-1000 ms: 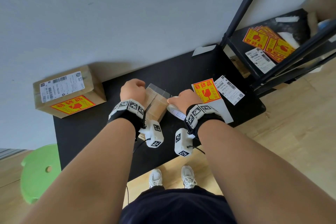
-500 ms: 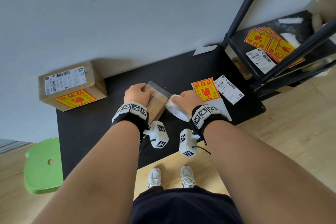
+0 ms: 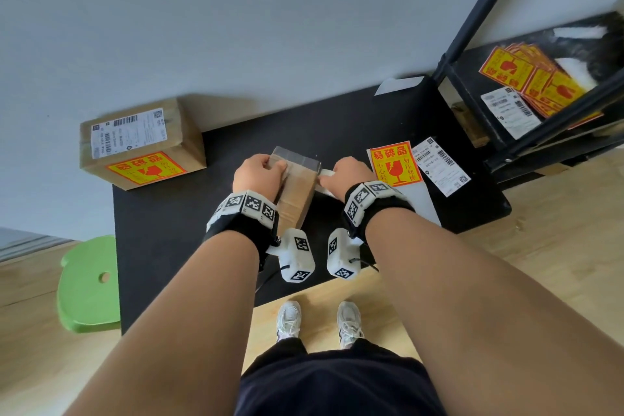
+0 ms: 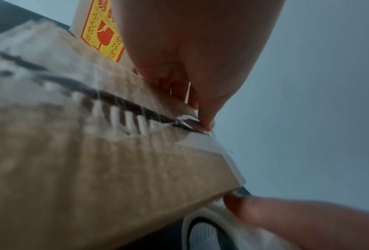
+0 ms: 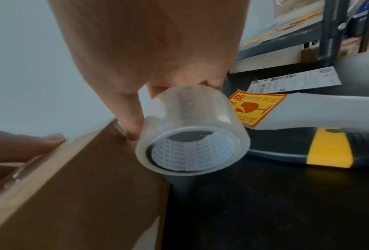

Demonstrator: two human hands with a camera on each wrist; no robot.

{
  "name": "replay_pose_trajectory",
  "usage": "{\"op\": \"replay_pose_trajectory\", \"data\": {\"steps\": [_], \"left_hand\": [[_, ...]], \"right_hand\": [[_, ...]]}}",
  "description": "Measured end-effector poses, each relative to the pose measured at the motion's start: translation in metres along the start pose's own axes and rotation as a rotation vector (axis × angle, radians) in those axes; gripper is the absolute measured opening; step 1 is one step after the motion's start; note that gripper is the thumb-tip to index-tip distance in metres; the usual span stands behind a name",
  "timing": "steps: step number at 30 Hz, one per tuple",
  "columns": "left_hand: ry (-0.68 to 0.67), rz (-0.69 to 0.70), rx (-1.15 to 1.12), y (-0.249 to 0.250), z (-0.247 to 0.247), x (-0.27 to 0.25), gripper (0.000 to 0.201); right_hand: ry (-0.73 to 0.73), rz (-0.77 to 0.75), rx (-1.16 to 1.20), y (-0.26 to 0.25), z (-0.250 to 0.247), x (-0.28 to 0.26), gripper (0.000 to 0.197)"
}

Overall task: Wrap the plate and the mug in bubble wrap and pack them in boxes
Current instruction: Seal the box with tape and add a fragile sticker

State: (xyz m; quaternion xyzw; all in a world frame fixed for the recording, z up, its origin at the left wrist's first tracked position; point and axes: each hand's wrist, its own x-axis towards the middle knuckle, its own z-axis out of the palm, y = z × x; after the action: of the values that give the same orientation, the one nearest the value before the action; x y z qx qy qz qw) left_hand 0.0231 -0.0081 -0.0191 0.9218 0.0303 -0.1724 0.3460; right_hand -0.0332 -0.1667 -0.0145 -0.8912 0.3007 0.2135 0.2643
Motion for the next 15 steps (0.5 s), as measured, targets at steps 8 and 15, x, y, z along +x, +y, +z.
{"op": "replay_pose_trajectory", "data": {"steps": [8,15], "left_hand": [[0.022,-0.15,-0.021,-0.007,-0.01,-0.002,0.027],[0.032,-0.199,-0.048,0.001,-0.009,-0.012,0.025]], "right_hand": [[0.136,-0.118,-0.115,-0.018,0.004,0.018,0.037],[0.203,-0.196,-0.017,-0.014,0.0,0.021,0.046]]}}
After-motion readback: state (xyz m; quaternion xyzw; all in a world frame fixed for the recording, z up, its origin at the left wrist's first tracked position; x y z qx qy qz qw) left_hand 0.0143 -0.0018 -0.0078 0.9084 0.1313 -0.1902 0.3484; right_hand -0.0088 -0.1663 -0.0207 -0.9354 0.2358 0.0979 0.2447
